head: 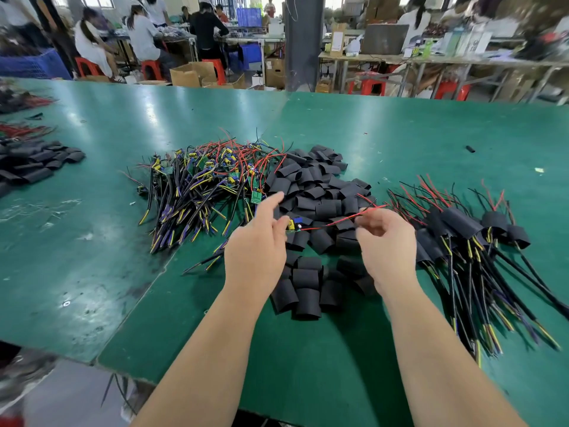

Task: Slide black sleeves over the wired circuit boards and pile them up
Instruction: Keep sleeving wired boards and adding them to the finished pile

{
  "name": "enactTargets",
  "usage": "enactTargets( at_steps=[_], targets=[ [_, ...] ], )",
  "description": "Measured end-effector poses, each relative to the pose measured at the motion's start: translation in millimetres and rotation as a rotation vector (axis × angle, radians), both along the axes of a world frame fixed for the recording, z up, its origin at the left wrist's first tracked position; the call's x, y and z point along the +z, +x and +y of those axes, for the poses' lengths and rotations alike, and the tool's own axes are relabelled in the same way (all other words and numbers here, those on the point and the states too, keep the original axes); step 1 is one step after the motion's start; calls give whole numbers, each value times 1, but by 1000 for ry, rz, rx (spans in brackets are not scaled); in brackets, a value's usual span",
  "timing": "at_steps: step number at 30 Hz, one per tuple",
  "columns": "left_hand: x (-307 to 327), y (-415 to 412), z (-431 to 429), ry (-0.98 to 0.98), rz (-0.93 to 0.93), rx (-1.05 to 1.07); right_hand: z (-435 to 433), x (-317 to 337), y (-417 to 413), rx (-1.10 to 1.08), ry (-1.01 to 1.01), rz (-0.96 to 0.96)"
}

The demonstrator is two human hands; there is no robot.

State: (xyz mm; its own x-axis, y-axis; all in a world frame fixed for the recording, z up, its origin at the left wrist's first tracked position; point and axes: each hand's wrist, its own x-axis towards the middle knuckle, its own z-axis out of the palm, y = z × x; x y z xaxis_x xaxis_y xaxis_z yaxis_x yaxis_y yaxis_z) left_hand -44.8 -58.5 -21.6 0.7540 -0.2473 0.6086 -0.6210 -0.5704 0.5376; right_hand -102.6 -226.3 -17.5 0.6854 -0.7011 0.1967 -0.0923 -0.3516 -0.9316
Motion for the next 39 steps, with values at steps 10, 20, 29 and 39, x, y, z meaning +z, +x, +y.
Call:
enactTargets(
  at_steps=[10, 20, 29, 39],
  targets=[
    [-1, 5, 8, -172, 34, -8, 1, -6, 1, 22, -512, 440],
    [-6, 10, 5, -221, -15, 201, 8, -5, -2, 184, -549, 468],
    [-11, 23, 5, -259, 55, 357, 7, 16, 42, 249, -629, 415],
    [-11, 31, 5, -368, 163, 271, 4, 15, 113, 453, -845, 711]
  ],
)
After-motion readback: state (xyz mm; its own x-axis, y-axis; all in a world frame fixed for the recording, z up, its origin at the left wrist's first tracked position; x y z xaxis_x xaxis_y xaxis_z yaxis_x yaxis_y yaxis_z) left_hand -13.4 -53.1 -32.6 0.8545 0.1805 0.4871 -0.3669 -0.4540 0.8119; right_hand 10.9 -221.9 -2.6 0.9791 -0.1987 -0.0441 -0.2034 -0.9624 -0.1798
